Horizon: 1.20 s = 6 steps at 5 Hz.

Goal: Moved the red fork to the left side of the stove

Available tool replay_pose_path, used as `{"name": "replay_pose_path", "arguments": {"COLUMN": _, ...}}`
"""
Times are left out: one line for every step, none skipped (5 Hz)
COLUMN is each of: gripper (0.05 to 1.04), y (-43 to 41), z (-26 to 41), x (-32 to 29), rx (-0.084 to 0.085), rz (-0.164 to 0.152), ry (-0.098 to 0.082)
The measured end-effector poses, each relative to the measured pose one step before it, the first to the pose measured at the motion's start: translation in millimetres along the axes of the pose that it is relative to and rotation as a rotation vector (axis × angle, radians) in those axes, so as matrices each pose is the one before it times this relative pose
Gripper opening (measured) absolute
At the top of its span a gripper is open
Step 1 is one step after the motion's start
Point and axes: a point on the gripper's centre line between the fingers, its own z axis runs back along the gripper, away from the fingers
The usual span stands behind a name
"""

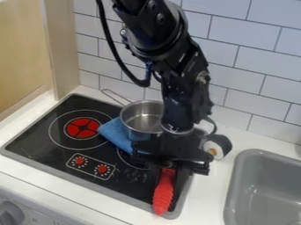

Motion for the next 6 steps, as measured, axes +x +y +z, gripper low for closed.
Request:
{"name": "replay_pose_path", "arguments": {"gripper": 0.361, "y": -12.69, "z": 5.57, "x": 10.68, "rx": -0.0292, "rz": -0.0350, "ry": -0.0230}}
{"name": "replay_pose_path", "arguments": {"gripper": 0.360, "y": -13.74, "z": 7.77, "x": 8.01, "rx": -0.0352, "rz": -0.0392, "ry": -0.0233}}
{"name": "replay_pose_path", "arguments": {"gripper": 0.360, "y": -16.79, "z": 10.81, "x": 8.45, "rx": -0.0120, "rz": -0.0583, "ry": -0.0208}}
{"name": "replay_pose_path", "arguments": {"gripper": 0.360, "y": 3.42, "z": 7.39, "x": 0.15, "rx": 0.0317, "rz": -0.0038, "ry": 0.0156}}
{"name": "replay_pose_path", "arguments": {"gripper": 0.360, "y": 3.93, "z": 32.56, "x": 8.73, "rx": -0.0117, "rz": 0.0001, "ry": -0.0513}}
{"name": "replay_pose_path", "arguments": {"gripper": 0.360, "y": 18.53, "z": 28.97, "x": 4.16, "rx": -0.0048, "rz": 0.0425, "ry": -0.0307}}
